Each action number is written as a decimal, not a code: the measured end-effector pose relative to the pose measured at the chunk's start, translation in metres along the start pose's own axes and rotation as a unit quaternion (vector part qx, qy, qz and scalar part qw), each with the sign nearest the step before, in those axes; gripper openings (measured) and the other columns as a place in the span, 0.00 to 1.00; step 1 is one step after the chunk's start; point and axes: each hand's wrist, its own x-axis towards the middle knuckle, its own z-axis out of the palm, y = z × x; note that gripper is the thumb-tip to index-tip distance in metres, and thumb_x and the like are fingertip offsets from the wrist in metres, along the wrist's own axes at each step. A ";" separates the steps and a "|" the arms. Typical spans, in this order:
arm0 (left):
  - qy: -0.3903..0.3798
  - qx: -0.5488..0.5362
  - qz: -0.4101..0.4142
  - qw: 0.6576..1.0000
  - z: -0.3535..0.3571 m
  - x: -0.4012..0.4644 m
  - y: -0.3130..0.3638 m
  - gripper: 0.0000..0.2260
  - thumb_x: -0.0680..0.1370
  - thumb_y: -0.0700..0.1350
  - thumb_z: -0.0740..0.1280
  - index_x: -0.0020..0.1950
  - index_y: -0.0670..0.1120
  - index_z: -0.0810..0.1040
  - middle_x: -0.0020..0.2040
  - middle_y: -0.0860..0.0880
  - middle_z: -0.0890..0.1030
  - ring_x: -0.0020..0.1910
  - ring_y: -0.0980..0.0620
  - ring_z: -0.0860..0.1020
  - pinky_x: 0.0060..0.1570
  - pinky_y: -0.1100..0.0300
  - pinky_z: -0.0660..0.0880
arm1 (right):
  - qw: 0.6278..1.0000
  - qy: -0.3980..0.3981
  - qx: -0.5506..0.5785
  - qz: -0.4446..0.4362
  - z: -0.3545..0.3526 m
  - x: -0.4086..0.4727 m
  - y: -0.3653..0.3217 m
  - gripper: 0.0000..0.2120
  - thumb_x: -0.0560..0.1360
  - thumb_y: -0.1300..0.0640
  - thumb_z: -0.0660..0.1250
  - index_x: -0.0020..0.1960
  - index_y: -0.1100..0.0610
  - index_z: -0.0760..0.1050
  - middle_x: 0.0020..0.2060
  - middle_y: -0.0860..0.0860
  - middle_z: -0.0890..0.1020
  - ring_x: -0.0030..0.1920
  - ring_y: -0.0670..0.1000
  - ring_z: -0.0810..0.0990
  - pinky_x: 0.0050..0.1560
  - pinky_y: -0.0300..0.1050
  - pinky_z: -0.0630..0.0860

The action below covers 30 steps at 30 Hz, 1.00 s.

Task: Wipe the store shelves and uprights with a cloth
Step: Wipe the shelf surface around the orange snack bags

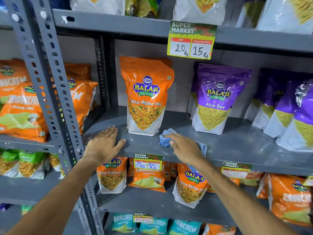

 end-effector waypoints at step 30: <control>0.043 -0.030 0.061 0.997 0.017 -0.005 -0.007 0.41 0.80 0.69 0.38 0.85 0.43 0.52 0.86 0.46 0.54 0.84 0.50 0.52 0.83 0.53 0.49 | 0.995 0.016 -0.037 -0.095 0.014 -0.032 -0.049 0.20 0.84 0.46 0.56 0.75 0.44 0.68 0.76 0.46 0.70 0.75 0.50 0.69 0.74 0.50 0.65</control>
